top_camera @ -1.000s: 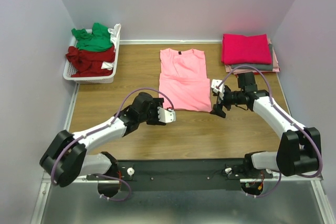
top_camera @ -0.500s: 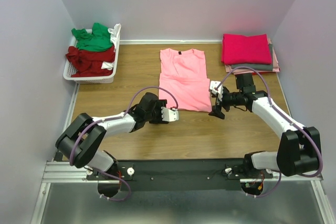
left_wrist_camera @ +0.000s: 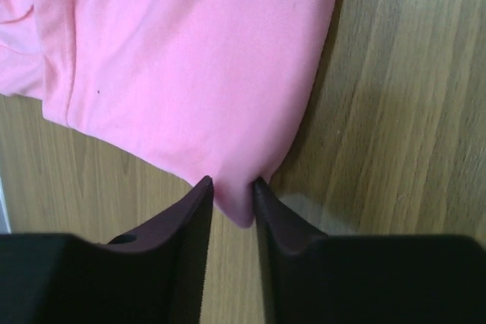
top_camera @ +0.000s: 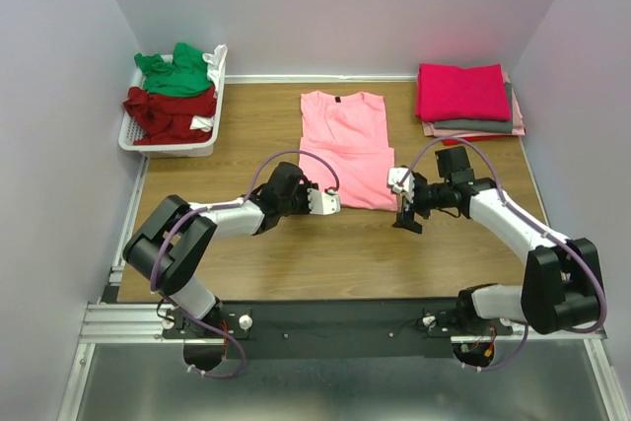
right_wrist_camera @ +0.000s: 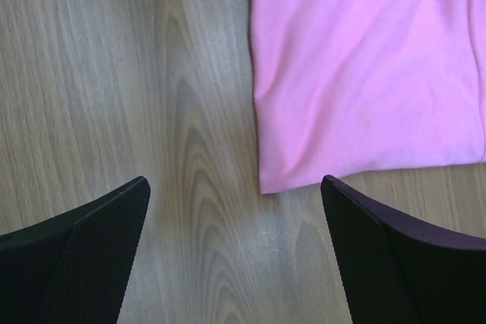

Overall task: Fold and stack the t-shirts
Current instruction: Fold the tshirt

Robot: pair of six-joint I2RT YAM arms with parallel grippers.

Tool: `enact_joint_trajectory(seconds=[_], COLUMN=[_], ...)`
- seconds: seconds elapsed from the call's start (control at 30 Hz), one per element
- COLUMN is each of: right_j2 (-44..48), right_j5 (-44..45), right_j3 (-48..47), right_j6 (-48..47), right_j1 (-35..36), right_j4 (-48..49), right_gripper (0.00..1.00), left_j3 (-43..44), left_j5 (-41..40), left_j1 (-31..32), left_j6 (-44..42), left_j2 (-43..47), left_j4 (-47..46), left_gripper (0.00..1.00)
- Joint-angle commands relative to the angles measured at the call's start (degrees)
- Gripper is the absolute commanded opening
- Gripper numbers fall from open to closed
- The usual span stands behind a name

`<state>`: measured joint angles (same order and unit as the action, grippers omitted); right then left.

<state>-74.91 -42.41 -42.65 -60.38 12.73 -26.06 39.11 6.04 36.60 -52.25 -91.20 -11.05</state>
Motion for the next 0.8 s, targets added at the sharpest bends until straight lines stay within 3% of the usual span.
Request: enact_joint_trajectory(seconds=[0.0, 0.17, 0.3, 0.43, 0.6, 0.67, 0.77], right_j2=[1.70, -1.19, -4.18, -6.64, -7.00, -7.26, -7.70], right_j5=[4.96, 12.87, 15.16, 16.57, 17.19, 17.71, 18.24], right_j3=[2.04, 3.46, 3.28, 2.23, 1.87, 1.61, 1.61], right_j6=[-7.64, -10.20, -8.88, -6.77, -5.54, -5.28, -6.15], right_j1=[2.73, 5.81, 8.10, 8.19, 8.19, 8.19, 8.27], right_j4=[1.71, 6.64, 10.32, 12.79, 14.02, 14.02, 14.11], right_gripper=[1.00, 1.00, 1.00, 1.00, 1.00, 1.00, 1.00], left_j3=[0.26, -0.79, -2.28, -4.83, -3.96, -1.60, 0.25], left_j5=[2.65, 4.59, 5.82, 5.82, 6.08, 6.61, 6.26], left_j1=[-0.21, -0.12, 0.05, 0.05, 0.05, 0.14, 0.05], left_j6=[0.66, 0.83, 0.57, -0.39, -0.93, -0.75, -0.84], left_j2=[0.32, 2.60, 5.06, 7.87, 5.34, 2.88, 0.77], left_j4=[-0.73, -0.47, -0.11, -0.38, 0.41, 2.33, 3.93], left_gripper=[0.28, 0.28, 0.49, 0.57, 0.58, 0.48, 0.46])
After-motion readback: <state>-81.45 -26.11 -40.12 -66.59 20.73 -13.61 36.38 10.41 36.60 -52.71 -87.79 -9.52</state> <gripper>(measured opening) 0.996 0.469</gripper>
